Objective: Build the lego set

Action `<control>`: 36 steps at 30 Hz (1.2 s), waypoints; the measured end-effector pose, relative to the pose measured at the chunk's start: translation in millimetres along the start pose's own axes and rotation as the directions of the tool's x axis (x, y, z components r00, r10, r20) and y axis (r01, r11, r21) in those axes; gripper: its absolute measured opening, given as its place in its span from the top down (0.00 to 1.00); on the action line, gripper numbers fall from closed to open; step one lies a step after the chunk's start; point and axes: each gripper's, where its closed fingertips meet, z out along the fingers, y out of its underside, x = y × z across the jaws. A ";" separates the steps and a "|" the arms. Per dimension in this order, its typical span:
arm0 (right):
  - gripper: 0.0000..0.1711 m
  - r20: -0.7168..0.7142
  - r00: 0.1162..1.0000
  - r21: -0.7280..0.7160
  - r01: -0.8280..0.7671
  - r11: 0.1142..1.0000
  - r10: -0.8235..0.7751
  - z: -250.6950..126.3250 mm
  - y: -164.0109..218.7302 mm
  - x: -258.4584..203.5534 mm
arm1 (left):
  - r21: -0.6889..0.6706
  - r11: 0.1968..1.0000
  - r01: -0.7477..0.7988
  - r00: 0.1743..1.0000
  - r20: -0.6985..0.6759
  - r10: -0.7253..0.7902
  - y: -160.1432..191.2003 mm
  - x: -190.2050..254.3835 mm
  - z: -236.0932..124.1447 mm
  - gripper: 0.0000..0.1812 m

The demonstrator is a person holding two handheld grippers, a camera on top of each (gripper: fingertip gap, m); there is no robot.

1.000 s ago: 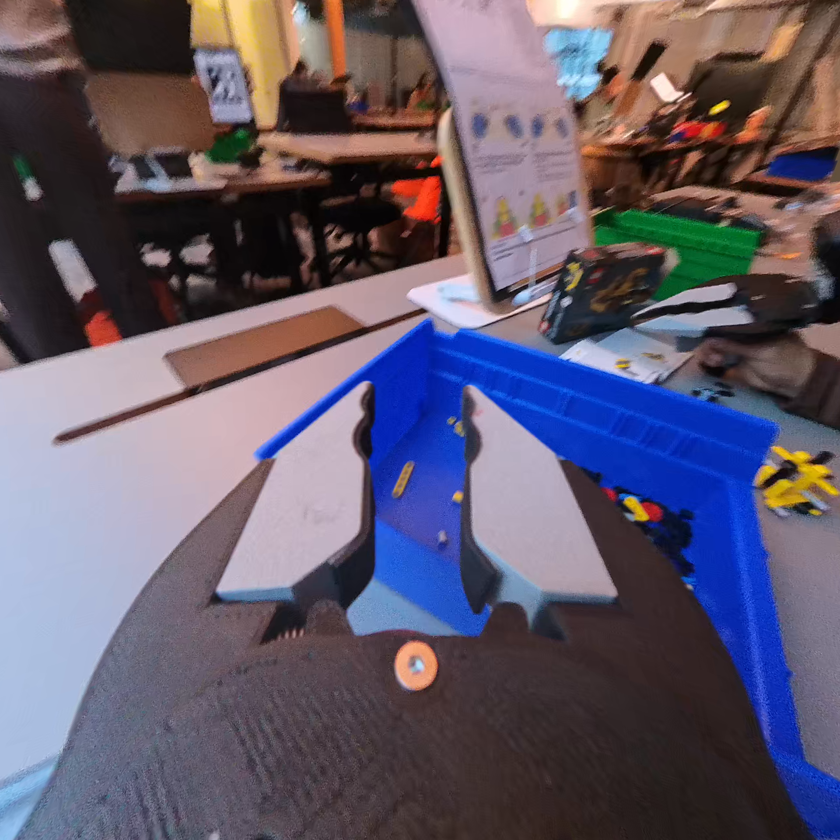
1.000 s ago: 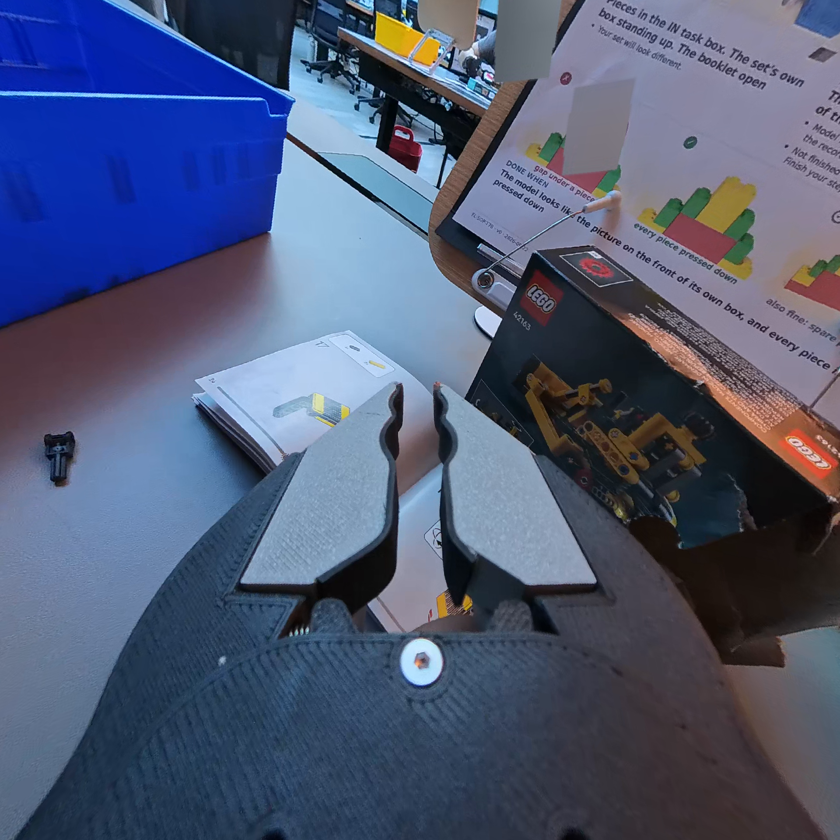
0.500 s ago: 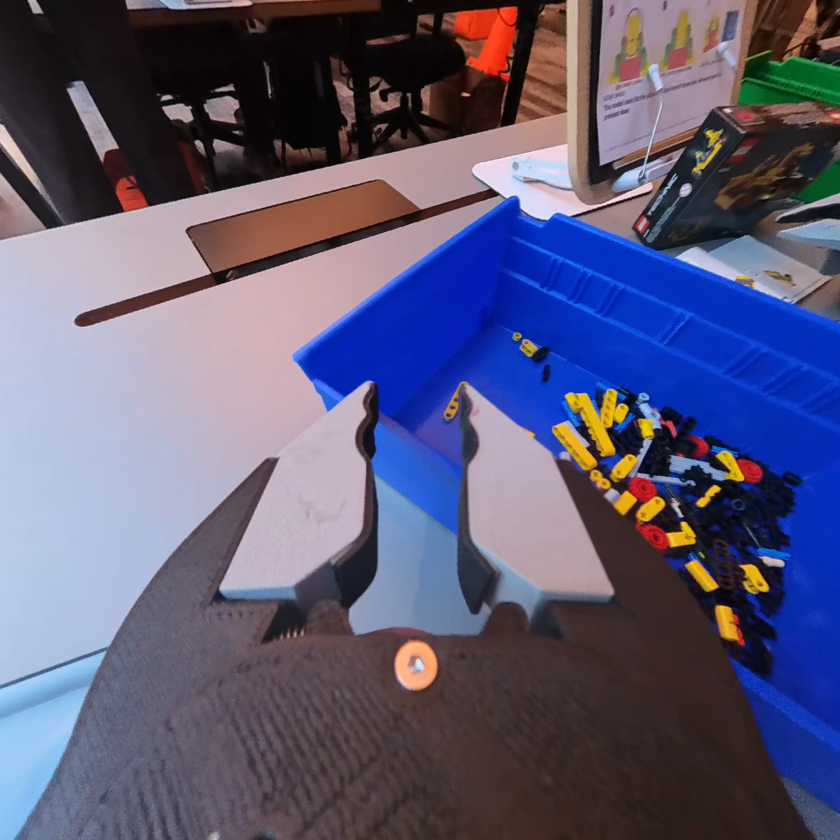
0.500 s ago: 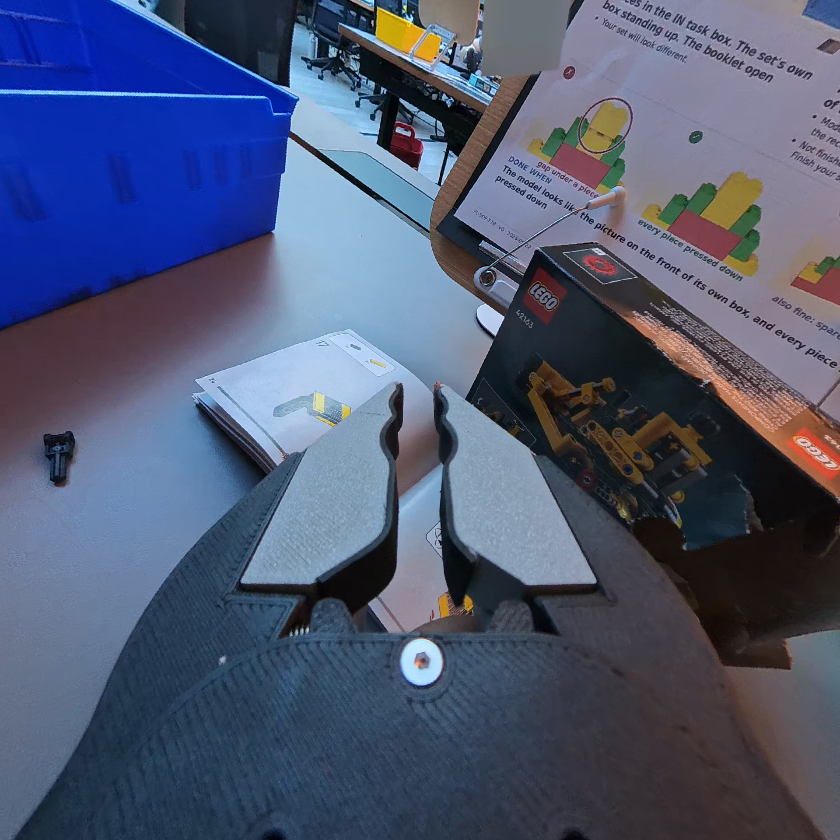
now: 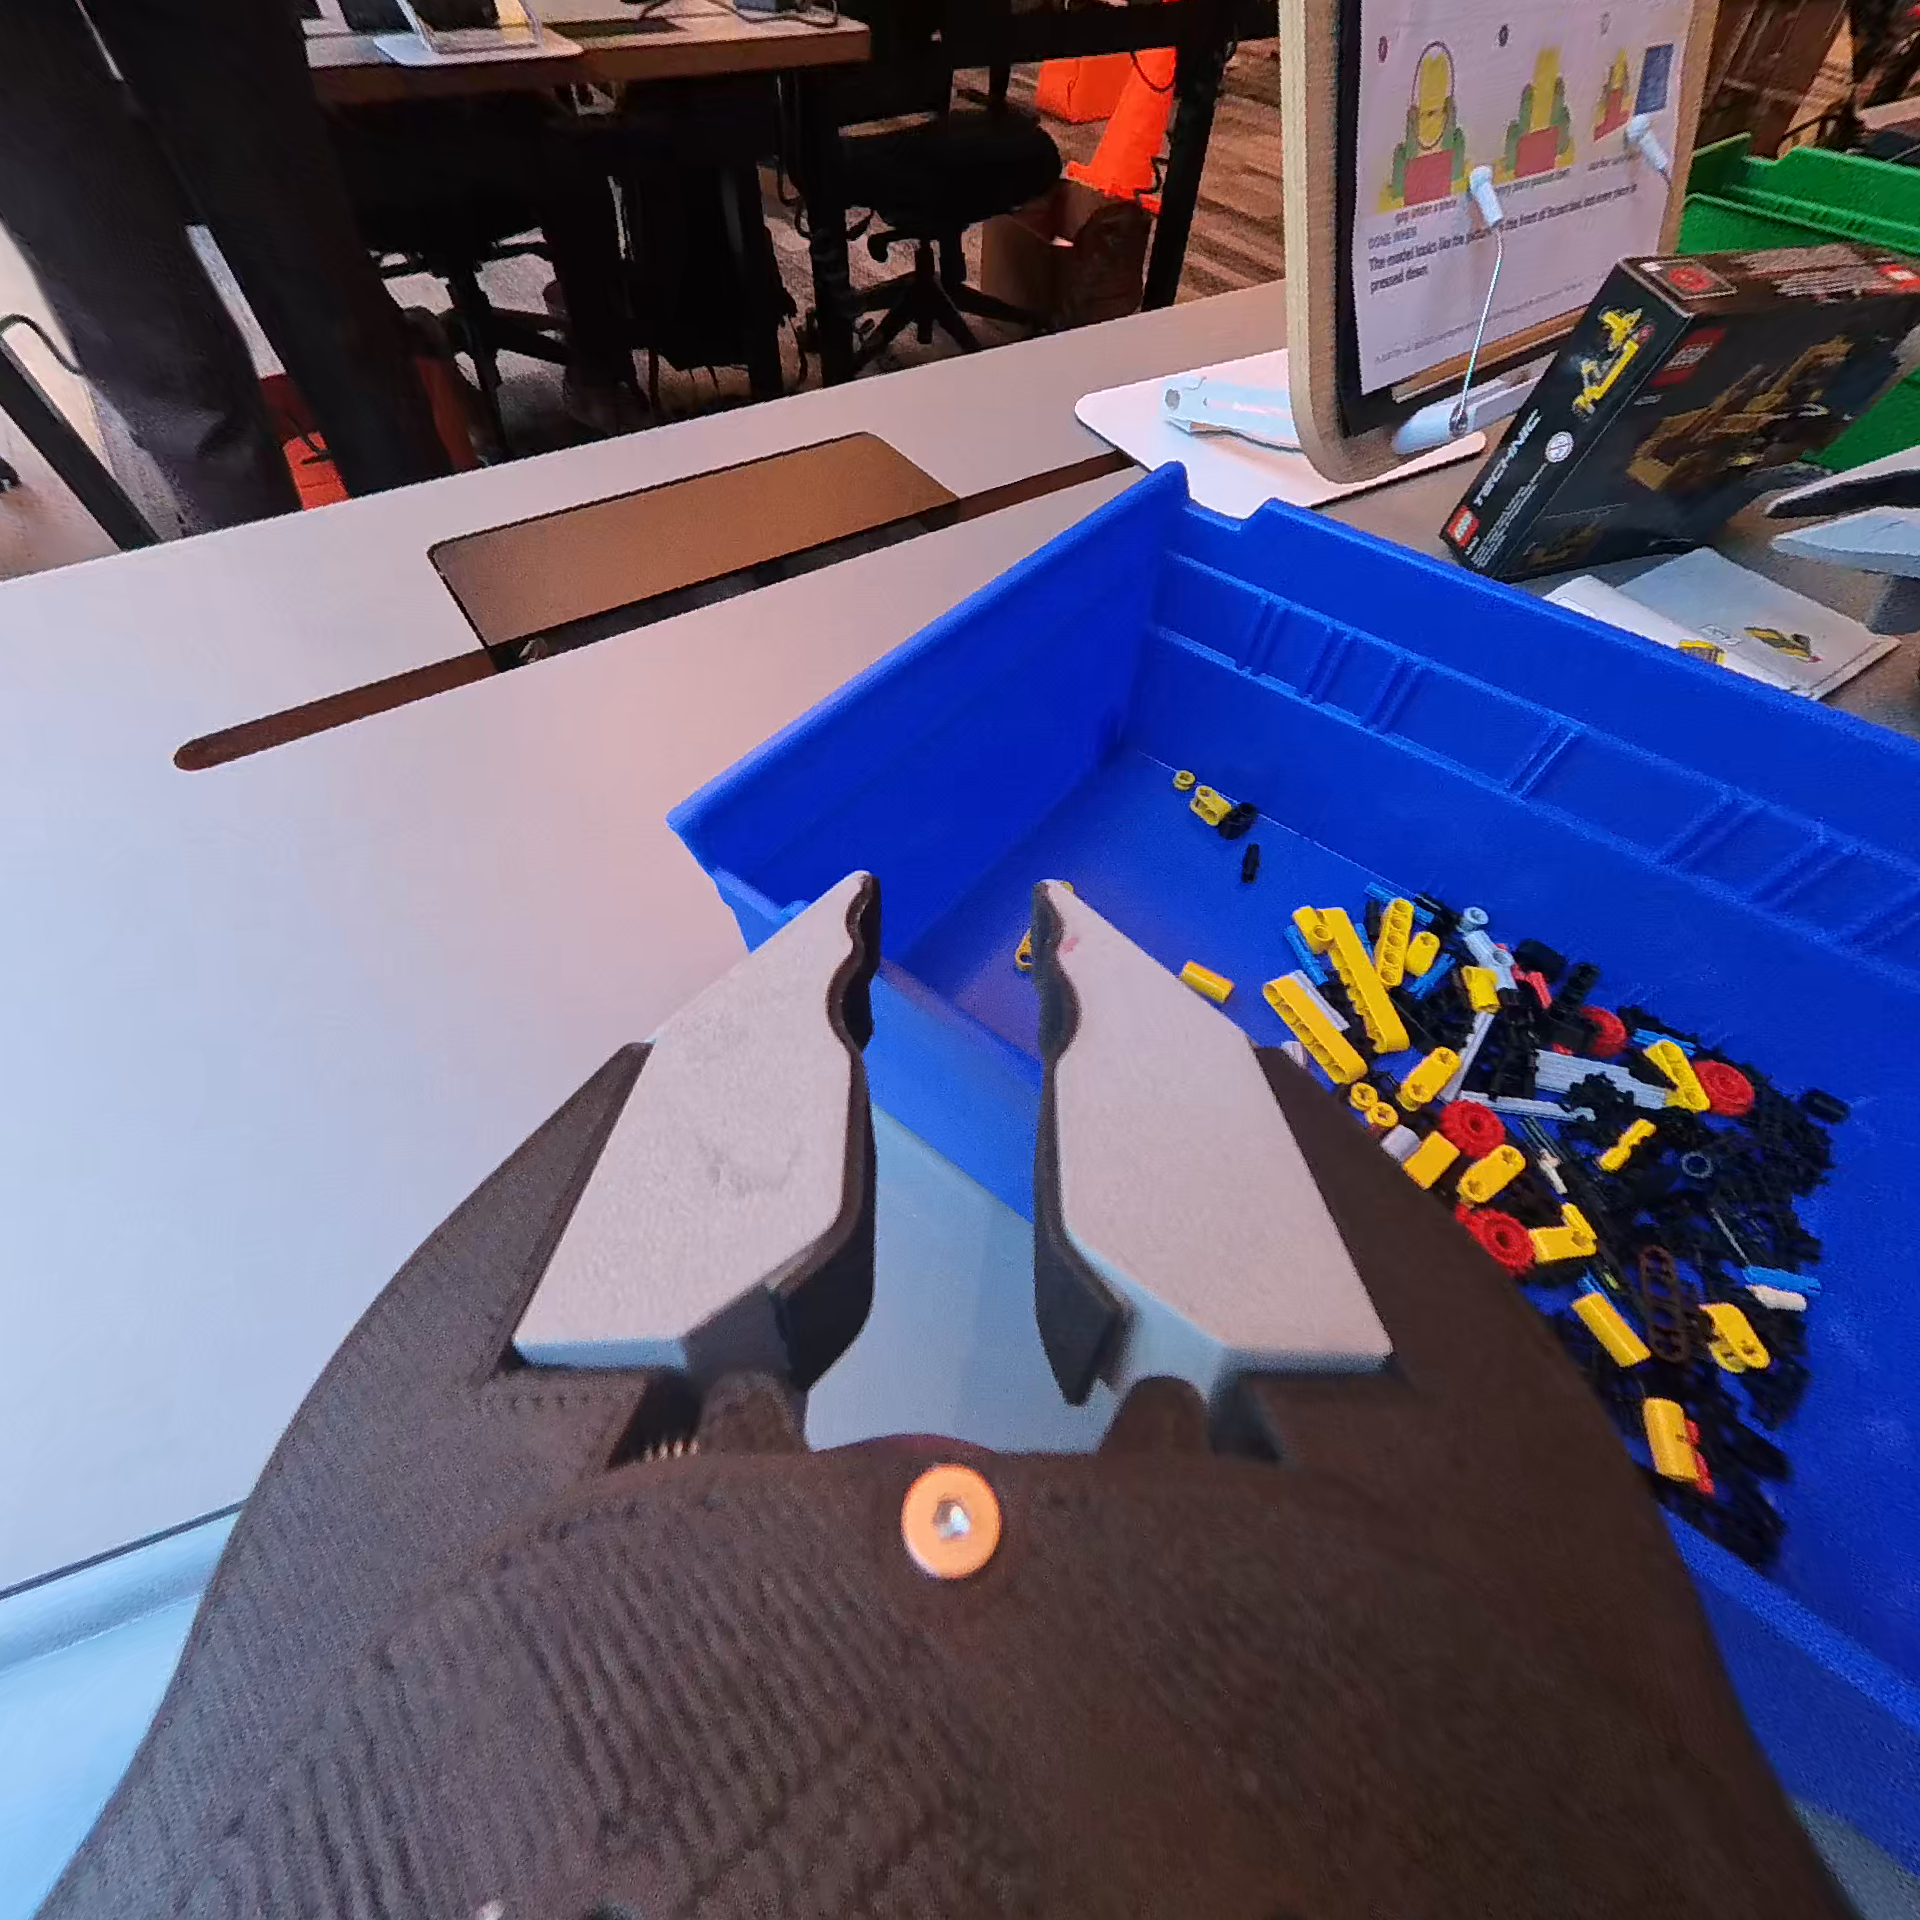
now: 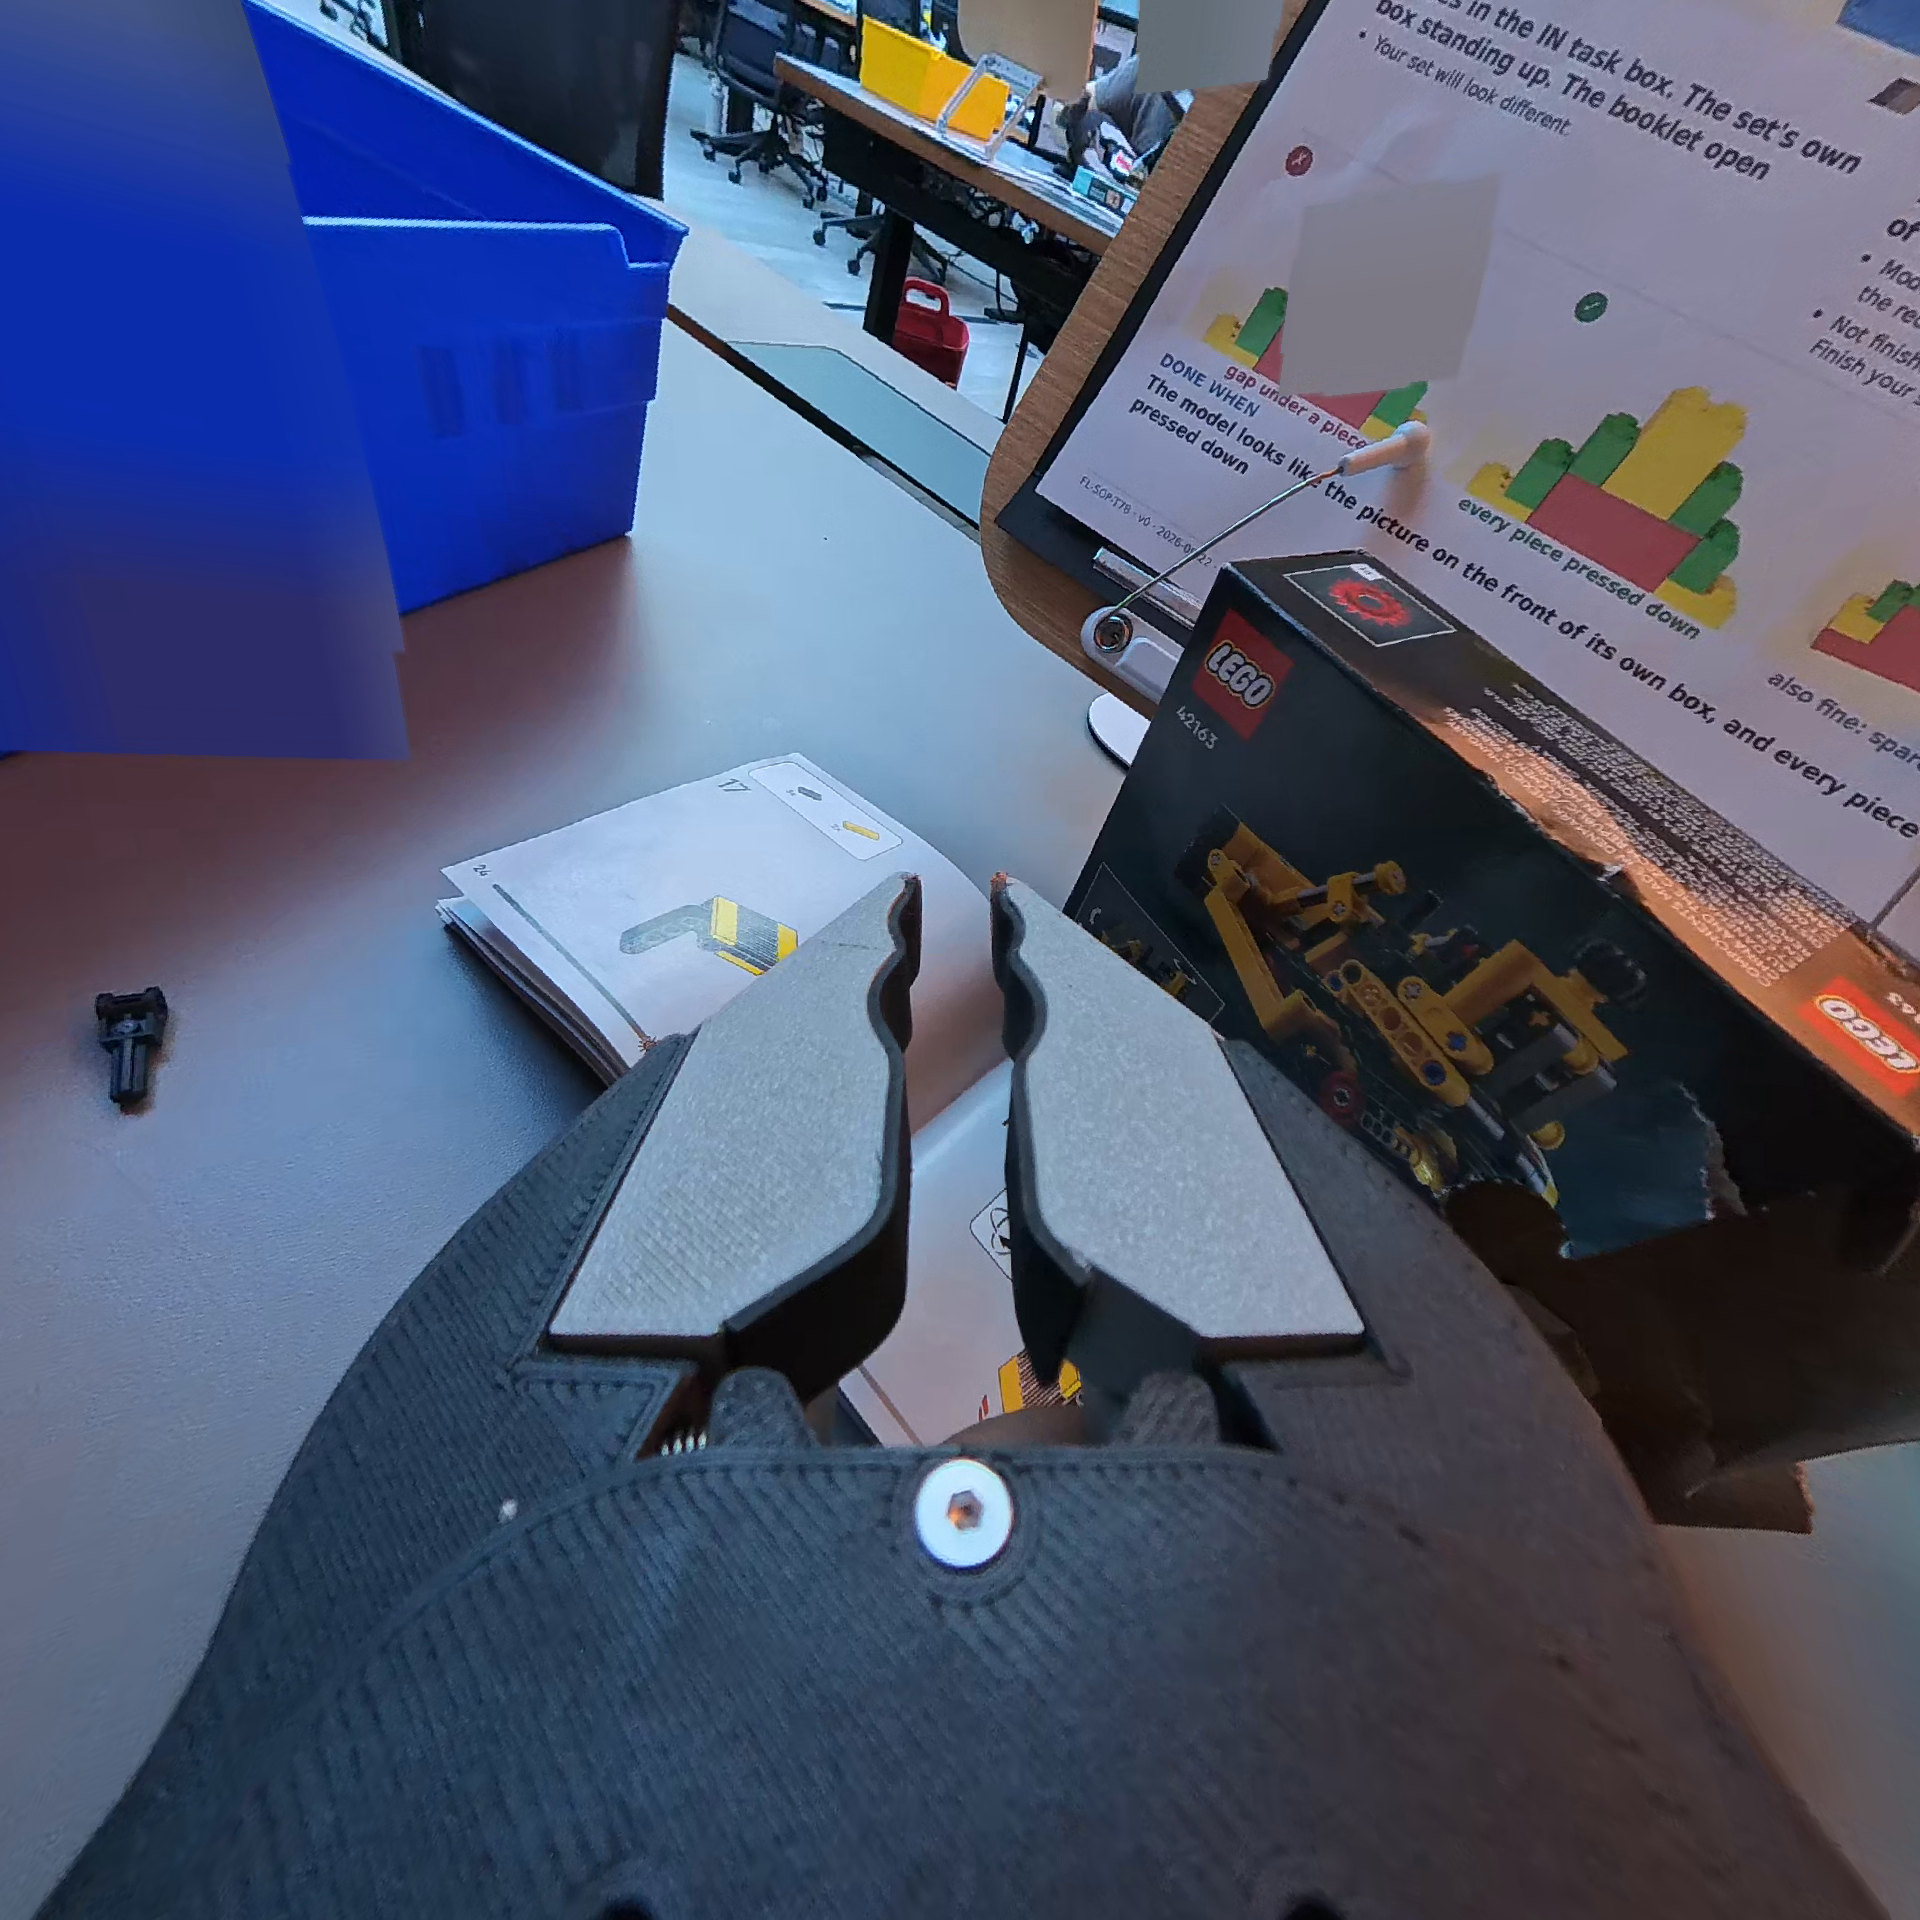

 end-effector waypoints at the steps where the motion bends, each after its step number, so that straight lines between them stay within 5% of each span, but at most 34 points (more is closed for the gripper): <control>1: 0.94 0.000 1.000 0.000 -0.001 1.000 0.001 0.0 0.0 0.0 | 0.000 1.000 -0.003 1.000 0.002 0.003 0.0 -0.1 0.0 0.86; 36: 0.94 -0.057 0.998 0.073 0.011 0.997 -0.007 -15.9 -17.2 7.0 | 0.092 0.995 0.031 0.999 -0.026 -0.029 -11.3 0.9 -1.5 0.82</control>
